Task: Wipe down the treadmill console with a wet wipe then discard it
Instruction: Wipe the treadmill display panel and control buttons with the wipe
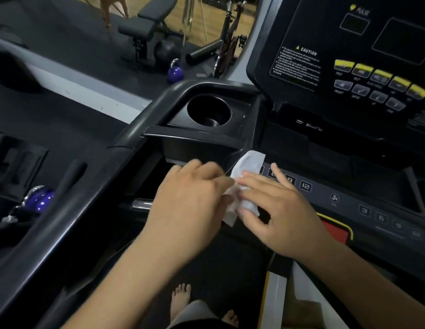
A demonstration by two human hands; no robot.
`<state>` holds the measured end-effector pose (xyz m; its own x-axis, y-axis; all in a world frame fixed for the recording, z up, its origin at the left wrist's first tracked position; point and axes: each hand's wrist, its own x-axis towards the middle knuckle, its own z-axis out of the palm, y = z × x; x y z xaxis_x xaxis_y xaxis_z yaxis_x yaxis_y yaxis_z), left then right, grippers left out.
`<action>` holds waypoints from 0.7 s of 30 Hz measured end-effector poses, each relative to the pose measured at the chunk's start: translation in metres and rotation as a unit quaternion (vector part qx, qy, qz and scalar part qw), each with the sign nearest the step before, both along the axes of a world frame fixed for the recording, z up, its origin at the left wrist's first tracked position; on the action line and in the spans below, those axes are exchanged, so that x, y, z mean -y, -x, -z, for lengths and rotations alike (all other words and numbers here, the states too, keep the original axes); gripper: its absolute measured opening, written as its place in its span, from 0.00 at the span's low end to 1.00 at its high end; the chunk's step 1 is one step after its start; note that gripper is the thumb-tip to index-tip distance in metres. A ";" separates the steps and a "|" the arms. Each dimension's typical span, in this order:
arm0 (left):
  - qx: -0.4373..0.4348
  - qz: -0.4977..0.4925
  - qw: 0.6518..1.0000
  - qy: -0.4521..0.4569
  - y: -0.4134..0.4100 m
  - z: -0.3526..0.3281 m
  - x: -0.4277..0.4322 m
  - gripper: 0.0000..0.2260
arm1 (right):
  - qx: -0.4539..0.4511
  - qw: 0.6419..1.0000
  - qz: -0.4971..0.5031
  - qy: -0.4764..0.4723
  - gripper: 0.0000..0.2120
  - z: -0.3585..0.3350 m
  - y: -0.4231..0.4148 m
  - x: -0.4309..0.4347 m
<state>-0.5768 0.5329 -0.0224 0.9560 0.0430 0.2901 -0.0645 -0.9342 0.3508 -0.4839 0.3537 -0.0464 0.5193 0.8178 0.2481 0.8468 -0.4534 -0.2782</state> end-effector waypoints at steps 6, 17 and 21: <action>-0.028 0.036 0.999 0.003 -0.024 0.026 -0.002 0.12 | -0.010 0.997 0.049 -0.062 0.13 0.008 0.002 0.000; -0.031 -0.017 0.908 0.417 -0.030 -0.003 0.010 0.09 | -0.196 0.949 0.153 -0.192 0.08 -0.043 -0.012 0.003; 0.078 -0.053 0.995 -0.018 -0.030 0.022 0.023 0.15 | 0.025 0.989 0.136 -0.053 0.06 -0.017 -0.019 -0.002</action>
<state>-0.5472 0.5096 -0.0445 0.8894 0.1284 0.4386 -0.0161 -0.9503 0.3110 -0.4651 0.3561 -0.0299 0.7015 0.6176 0.3555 0.7113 -0.6368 -0.2975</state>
